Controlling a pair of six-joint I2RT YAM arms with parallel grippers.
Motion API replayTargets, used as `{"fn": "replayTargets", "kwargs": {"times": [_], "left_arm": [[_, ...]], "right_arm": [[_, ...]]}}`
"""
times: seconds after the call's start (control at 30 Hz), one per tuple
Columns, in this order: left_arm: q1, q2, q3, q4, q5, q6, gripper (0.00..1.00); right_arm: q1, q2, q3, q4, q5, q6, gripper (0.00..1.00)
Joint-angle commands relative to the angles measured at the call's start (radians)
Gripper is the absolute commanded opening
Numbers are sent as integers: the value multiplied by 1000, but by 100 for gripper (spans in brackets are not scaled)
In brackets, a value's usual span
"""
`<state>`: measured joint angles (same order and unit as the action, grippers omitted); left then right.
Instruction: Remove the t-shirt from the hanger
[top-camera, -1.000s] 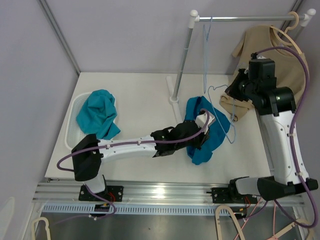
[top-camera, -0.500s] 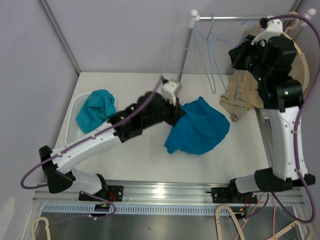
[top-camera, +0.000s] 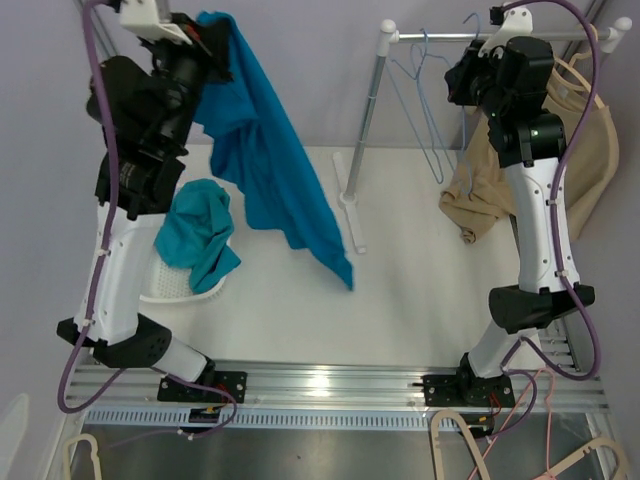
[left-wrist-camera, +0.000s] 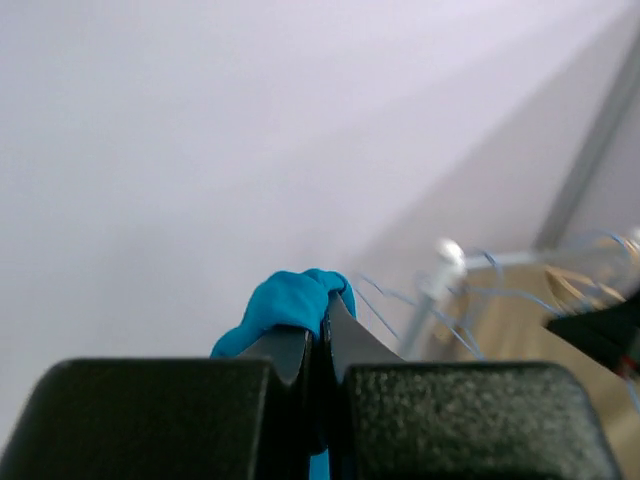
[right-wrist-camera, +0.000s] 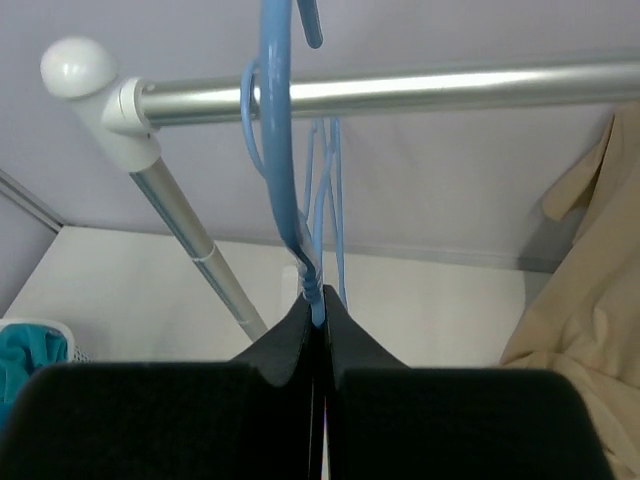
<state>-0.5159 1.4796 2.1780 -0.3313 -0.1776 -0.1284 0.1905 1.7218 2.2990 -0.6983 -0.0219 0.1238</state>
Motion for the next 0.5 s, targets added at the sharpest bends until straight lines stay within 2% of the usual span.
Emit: {"fn": "replayTargets", "kwargs": {"times": [0.0, 0.07, 0.1, 0.17, 0.27, 0.3, 0.33, 0.43, 0.47], "left_arm": [[112, 36, 141, 66, 36, 72, 1], [187, 64, 198, 54, 75, 113, 1], [213, 76, 206, 32, 29, 125, 1], [250, 70, 194, 8, 29, 124, 1], [303, 21, 106, 15, -6, 127, 1], [332, 2, 13, 53, -19, 162, 1], [350, -14, -13, 70, -43, 174, 1], [430, -62, -75, 39, -36, 147, 1], [438, -99, -124, 40, -84, 136, 1]], "right_arm": [[-51, 37, 68, 89, -64, -3, 0], [-94, 82, 154, 63, -159, 36, 0], [-101, 116, 168, 56, -188, 43, 0], [-106, 136, 175, 63, -196, 48, 0], [-106, 159, 166, 108, -210, 59, 0], [-108, 176, 166, 115, -216, 69, 0], [-109, 183, 171, 121, -226, 82, 0], [-118, 217, 178, 137, -286, 105, 0], [-118, 223, 177, 141, -288, 103, 0]]}}
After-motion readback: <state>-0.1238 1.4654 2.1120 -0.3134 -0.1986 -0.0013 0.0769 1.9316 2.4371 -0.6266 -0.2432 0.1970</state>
